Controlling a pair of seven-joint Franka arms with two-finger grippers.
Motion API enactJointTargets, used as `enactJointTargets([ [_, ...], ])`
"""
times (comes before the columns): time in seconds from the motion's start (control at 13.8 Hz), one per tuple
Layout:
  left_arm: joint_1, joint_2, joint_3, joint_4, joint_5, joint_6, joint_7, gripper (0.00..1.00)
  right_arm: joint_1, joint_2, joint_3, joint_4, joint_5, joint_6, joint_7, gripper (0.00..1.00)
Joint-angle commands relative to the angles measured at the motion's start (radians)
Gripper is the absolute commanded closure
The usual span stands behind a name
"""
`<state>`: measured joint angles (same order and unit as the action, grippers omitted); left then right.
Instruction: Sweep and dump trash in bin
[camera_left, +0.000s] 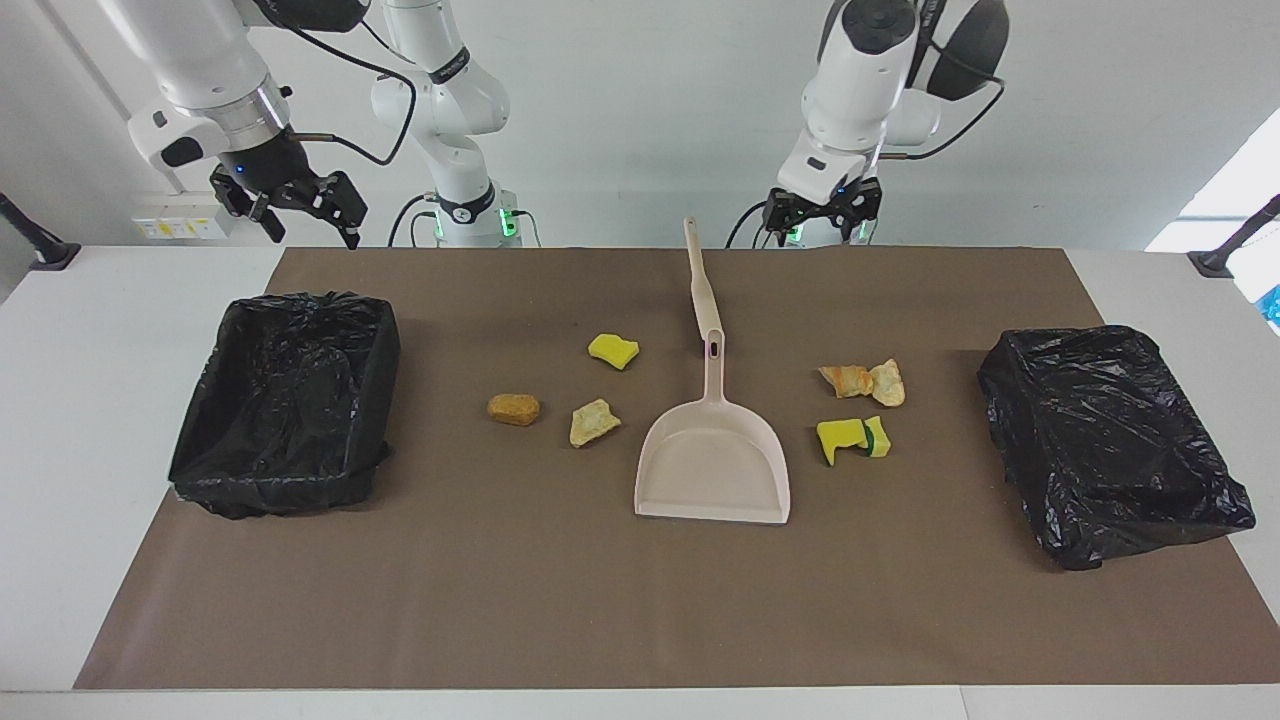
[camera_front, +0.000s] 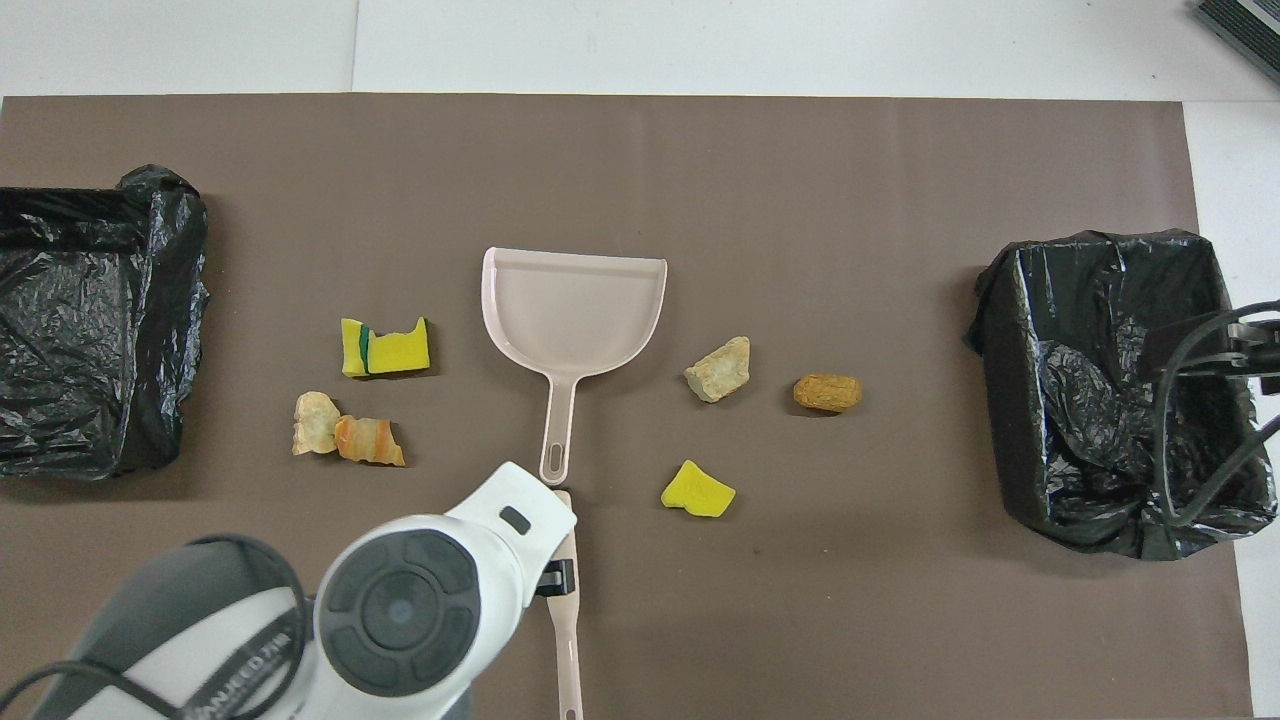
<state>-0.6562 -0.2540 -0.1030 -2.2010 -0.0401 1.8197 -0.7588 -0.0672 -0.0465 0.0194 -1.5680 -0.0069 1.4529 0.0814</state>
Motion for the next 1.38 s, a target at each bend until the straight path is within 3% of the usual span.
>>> enactJointTargets([
  [0.0,-0.121,-0.034,0.023,-0.164,-0.009,0.134,-0.082,0.00,-0.005,-0.013,0.001,-0.006,0.012,-0.006,-0.028,0.00],
  [0.15,-0.187,-0.034,0.023,-0.245,-0.009,0.240,-0.143,0.00,-0.005,-0.013,0.001,-0.006,0.013,-0.006,-0.028,0.00],
  [0.58,-0.295,0.006,0.022,-0.332,-0.012,0.374,-0.188,0.00,-0.005,-0.013,0.001,-0.006,0.013,-0.006,-0.026,0.00],
  [1.31,-0.290,0.006,0.025,-0.364,-0.014,0.409,-0.157,0.00,-0.005,-0.013,0.001,-0.004,0.012,-0.006,-0.026,0.00],
])
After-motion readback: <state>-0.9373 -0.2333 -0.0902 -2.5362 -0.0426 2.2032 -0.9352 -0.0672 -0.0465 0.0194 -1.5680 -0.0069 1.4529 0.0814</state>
